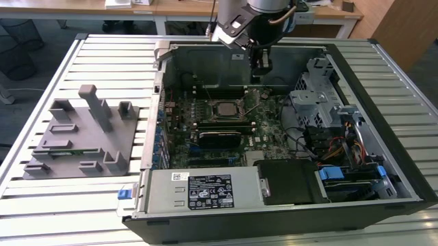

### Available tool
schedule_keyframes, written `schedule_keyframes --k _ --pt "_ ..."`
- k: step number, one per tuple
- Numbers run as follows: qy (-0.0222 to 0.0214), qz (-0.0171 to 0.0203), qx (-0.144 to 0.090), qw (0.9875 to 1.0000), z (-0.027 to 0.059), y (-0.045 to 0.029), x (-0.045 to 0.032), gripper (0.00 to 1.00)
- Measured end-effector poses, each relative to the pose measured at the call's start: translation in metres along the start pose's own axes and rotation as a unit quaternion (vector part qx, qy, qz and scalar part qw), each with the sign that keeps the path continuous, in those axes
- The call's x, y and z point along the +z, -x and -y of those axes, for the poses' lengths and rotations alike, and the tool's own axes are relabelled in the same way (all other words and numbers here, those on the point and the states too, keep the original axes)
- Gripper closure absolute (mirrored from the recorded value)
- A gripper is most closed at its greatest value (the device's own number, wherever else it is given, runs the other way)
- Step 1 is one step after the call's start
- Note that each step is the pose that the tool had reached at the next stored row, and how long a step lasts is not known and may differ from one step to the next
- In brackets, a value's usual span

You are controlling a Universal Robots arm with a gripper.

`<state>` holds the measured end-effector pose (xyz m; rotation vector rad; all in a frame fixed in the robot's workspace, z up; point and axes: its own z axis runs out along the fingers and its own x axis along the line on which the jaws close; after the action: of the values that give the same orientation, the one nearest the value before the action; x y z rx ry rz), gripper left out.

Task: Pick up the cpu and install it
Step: 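Close the cpu cover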

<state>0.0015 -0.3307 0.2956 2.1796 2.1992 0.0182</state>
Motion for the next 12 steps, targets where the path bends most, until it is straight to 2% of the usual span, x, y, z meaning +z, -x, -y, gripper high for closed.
schedule_keyframes --k 5,8,12 --pt "0.0000 -0.0003 0.000 1.0000 -0.0015 0.0012 0.0089 0.89" --pt "-0.0005 -0.0004 0.000 1.0000 -0.0117 0.0013 0.0106 0.89" --pt "-0.0005 -0.0005 0.000 1.0000 -0.0174 0.0013 0.0128 0.89"
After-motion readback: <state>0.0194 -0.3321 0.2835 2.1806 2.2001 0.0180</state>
